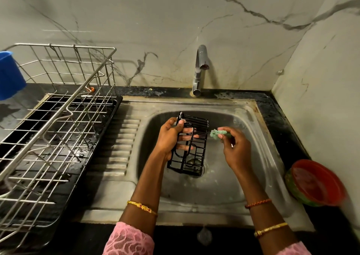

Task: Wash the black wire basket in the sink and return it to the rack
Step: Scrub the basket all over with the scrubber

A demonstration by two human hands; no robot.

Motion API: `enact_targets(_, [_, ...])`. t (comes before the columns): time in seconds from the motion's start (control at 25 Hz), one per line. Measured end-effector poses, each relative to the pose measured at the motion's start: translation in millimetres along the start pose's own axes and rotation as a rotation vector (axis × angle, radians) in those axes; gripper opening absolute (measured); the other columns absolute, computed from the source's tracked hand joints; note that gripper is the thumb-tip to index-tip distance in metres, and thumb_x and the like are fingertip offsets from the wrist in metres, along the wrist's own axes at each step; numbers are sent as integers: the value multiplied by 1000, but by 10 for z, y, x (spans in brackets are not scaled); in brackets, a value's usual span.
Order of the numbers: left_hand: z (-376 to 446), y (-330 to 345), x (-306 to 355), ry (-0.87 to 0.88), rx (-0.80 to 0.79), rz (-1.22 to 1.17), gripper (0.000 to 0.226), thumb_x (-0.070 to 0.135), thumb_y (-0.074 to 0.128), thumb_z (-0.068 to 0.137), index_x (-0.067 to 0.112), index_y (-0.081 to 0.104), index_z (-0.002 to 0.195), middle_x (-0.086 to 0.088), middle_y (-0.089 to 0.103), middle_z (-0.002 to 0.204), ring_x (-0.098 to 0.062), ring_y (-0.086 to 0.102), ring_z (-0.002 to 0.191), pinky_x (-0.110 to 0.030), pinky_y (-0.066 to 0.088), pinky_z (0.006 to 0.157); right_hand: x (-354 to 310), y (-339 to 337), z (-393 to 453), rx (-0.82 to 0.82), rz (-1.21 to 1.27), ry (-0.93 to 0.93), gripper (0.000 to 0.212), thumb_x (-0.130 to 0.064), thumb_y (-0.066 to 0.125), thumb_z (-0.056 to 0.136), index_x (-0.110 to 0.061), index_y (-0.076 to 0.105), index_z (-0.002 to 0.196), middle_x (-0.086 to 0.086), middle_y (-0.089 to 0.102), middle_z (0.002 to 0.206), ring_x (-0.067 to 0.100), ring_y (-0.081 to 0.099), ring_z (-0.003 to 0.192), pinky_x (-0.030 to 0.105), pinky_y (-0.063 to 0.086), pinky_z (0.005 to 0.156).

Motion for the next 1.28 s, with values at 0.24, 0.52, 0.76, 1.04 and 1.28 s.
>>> enact_targets(0.24, [-15,26,6,36,29,117,11,22,43,101,13,49,98,-1,63,68,-9,65,58,-36,56,51,-411,393,-17,-164,17,-181,22,5,59,84,-4,67,102,5,64,101,7,58,93,10,45,86])
enact_targets(0.52, [-20,-28,42,48,30,108,12,19,42,102,13,48,94,2,59,55,-12,66,52,-34,54,46,-42,50,-120,-22,-76,-152,23,2,64,82,-11,72,98,0,69,94,18,62,91,11,45,81])
enact_targets(0.76, [-8,19,24,34,19,110,12,20,42,102,13,47,93,0,55,59,-24,67,51,-31,52,44,-369,303,1,-148,-65,-218,23,5,60,82,-11,71,94,-4,68,92,11,54,92,1,35,80])
enact_targets(1.04, [85,46,116,-32,-63,119,10,17,48,99,8,52,102,-7,67,83,-27,69,56,-35,56,47,-215,205,140,-349,24,-30,17,-2,61,85,-8,69,99,2,69,98,11,62,94,16,47,85])
enact_targets(1.28, [96,-120,36,15,-388,-252,59,22,71,78,17,51,134,-14,54,136,-29,55,123,-43,47,99,-444,169,373,-78,-35,-130,21,6,58,84,-1,67,101,10,67,98,16,58,91,11,43,81])
Point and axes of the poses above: each hand's wrist, its own z-axis towards the middle knuckle, its own y-axis out of the palm, x = y × z, the point moved 4 cm from there along z, towards the middle knuckle
